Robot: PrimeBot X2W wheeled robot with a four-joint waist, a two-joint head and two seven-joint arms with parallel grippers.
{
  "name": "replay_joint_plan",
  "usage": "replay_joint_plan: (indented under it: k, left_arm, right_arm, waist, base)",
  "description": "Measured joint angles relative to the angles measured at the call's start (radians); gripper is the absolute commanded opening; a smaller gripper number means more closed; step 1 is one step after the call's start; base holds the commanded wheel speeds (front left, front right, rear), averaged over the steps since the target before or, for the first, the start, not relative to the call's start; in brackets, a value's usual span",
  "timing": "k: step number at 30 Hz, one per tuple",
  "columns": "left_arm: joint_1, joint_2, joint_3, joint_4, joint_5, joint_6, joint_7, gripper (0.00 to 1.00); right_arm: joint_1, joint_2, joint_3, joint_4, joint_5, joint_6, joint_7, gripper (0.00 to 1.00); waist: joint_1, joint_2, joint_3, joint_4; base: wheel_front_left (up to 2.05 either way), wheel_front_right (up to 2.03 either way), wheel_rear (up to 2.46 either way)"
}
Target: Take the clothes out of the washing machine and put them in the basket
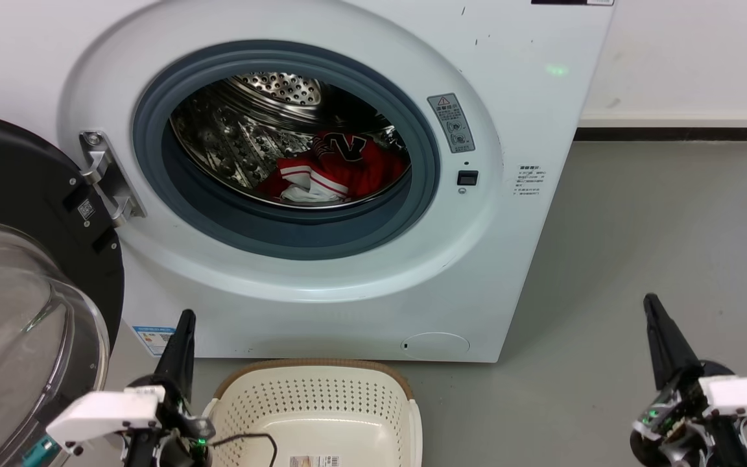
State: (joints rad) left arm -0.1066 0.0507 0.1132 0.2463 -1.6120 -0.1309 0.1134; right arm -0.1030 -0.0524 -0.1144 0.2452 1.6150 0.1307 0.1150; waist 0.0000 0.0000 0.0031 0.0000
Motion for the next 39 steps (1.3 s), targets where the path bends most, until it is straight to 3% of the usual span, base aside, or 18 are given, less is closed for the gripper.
replay_joint_plan:
  k: [6, 12, 39]
  left_arm:
    - [0.042, -0.004, -0.007, 0.037, 0.002, 0.000, -0.008, 1.00]
    - [0.042, -0.004, -0.008, 0.014, 0.070, 0.003, -0.039, 1.00]
    - [0.077, -0.003, -0.091, -0.113, 0.594, 0.119, -0.152, 1.00]
  right_arm:
    - [0.042, 0.002, 0.002, 0.036, 0.000, 0.000, -0.008, 1.00]
    - [0.046, 0.002, -0.001, 0.029, -0.058, 0.000, -0.037, 1.00]
    - [0.107, 0.005, 0.032, -0.146, -0.673, 0.000, -0.151, 1.00]
  waist:
    - [0.0000, 0.0001, 0.000, 0.000]
    - [0.0000, 0.0000, 0.001, -0.001]
    - [0.0000, 0.0000, 0.005, -0.004]
  base:
    - [0.00, 0.00, 0.00]
    - [0.00, 0.00, 0.00]
    - [0.00, 0.00, 0.00]
